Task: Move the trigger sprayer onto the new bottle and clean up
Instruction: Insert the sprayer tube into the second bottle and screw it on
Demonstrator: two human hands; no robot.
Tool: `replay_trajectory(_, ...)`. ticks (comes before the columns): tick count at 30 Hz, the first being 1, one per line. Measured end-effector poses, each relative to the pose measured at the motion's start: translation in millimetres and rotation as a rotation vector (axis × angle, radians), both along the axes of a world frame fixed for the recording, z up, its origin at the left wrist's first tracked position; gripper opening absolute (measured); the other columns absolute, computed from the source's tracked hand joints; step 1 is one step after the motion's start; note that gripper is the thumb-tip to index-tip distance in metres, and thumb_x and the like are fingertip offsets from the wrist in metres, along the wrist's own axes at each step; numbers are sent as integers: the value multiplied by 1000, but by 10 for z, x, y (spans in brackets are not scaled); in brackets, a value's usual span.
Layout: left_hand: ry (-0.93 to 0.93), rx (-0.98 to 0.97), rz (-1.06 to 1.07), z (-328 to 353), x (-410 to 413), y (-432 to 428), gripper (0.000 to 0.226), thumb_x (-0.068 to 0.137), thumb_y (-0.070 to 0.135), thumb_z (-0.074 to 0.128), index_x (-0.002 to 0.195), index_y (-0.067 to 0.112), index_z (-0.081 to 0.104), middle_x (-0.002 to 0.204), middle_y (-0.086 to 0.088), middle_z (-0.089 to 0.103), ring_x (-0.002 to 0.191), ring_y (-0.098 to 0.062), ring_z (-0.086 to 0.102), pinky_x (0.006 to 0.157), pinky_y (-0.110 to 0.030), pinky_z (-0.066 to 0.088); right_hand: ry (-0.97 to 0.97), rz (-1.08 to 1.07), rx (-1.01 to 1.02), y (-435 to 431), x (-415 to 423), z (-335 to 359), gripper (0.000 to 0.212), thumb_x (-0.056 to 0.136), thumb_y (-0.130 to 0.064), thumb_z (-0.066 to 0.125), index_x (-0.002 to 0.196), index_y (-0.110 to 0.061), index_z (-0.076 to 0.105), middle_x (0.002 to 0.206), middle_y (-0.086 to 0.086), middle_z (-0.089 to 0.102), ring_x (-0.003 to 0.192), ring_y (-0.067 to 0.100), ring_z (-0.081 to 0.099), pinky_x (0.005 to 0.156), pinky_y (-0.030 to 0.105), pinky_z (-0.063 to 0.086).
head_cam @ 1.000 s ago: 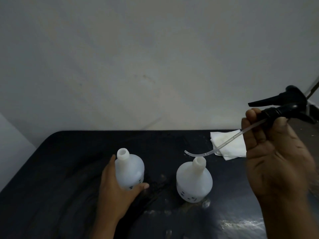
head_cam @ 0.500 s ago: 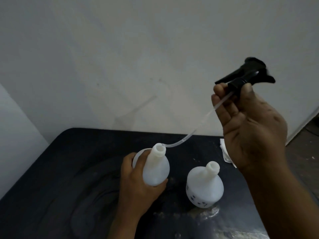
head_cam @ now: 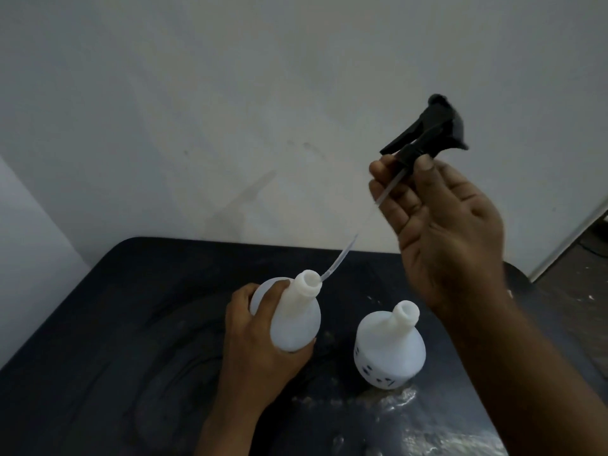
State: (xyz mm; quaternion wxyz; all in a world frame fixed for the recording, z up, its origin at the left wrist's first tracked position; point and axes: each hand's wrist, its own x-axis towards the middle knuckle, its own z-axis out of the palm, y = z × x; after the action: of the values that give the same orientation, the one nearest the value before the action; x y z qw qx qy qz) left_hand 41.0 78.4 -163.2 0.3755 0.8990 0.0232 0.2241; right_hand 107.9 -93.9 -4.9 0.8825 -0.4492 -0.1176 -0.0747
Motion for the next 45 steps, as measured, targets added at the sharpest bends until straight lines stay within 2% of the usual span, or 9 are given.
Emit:
replay_trajectory(5, -11, -56, -37, 13, 19, -58, 91, 52, 44, 88, 125, 58, 37, 122, 13, 34, 109, -10, 45, 83, -27, 49, -51, 105, -134, 171, -101, -273, 25, 83, -22, 57, 105, -15, 65, 101, 5, 76, 105, 24, 70, 89, 32, 56)
replay_trajectory(8, 8, -100, -57, 33, 39, -88, 88, 51, 51, 83, 116, 72, 28, 118, 19, 30, 107, -7, 45, 81, -24, 47, -132, 142, -272, 262, -185, -434, 33, 88, -19, 54, 117, -6, 60, 111, 9, 72, 110, 22, 68, 90, 29, 54)
replay_trajectory(13, 10, -123, -69, 37, 27, -76, 89, 51, 53, 85, 112, 77, 25, 118, 22, 30, 108, -5, 46, 82, -25, 51, -207, 103, -496, 272, -260, -663, 30, 95, -11, 55, 123, -2, 57, 114, 5, 71, 112, 15, 66, 89, 22, 52)
replay_trajectory(18, 0, -147, -104, 50, 1, -28, 87, 50, 59, 81, 111, 80, 23, 116, 27, 30, 108, 0, 45, 77, -13, 45, -221, 55, -657, 295, -324, -867, 26, 93, -9, 58, 119, -8, 62, 111, 6, 71, 109, 19, 67, 90, 31, 55)
replay_trajectory(28, 7, -141, -116, 67, -69, -9, 85, 50, 63, 79, 112, 78, 23, 121, 24, 30, 113, -5, 46, 78, -9, 44, -153, 28, -701, 355, -400, -853, 26, 86, -29, 65, 110, -17, 69, 104, -5, 76, 101, 11, 70, 84, 26, 57)
replay_trajectory(32, -3, -130, -95, 84, -102, -27, 94, 52, 59, 85, 109, 84, 15, 119, 25, 27, 115, -7, 45, 85, -22, 53, -135, -82, -762, 374, -402, -782, 15, 77, -31, 80, 88, -26, 70, 88, -12, 75, 84, 5, 71, 72, 18, 56)
replay_trajectory(36, 13, -135, -84, 95, -121, -14, 90, 51, 61, 82, 114, 78, 20, 127, 18, 30, 117, -10, 46, 87, -28, 55, -53, -70, -782, 410, -366, -702, 22, 66, -35, 81, 81, -22, 69, 82, -3, 73, 76, 13, 70, 70, 32, 60)
replay_trajectory(41, -21, -153, -62, 111, -131, 5, 88, 49, 66, 76, 116, 77, 20, 119, 23, 29, 108, 4, 46, 68, 0, 41, -51, 100, -704, 470, -372, -591, 33, 61, -41, 77, 93, -32, 74, 92, 4, 75, 85, 20, 71, 78, 33, 60)
replay_trajectory(45, -15, -155, -32, 106, -137, -50, 93, 50, 66, 75, 126, 69, 22, 122, 19, 29, 107, -2, 47, 74, -7, 41, 29, -15, -717, 495, -413, -558, 45, 45, -53, 80, 79, -25, 74, 80, -3, 75, 73, 16, 69, 68, 27, 60)
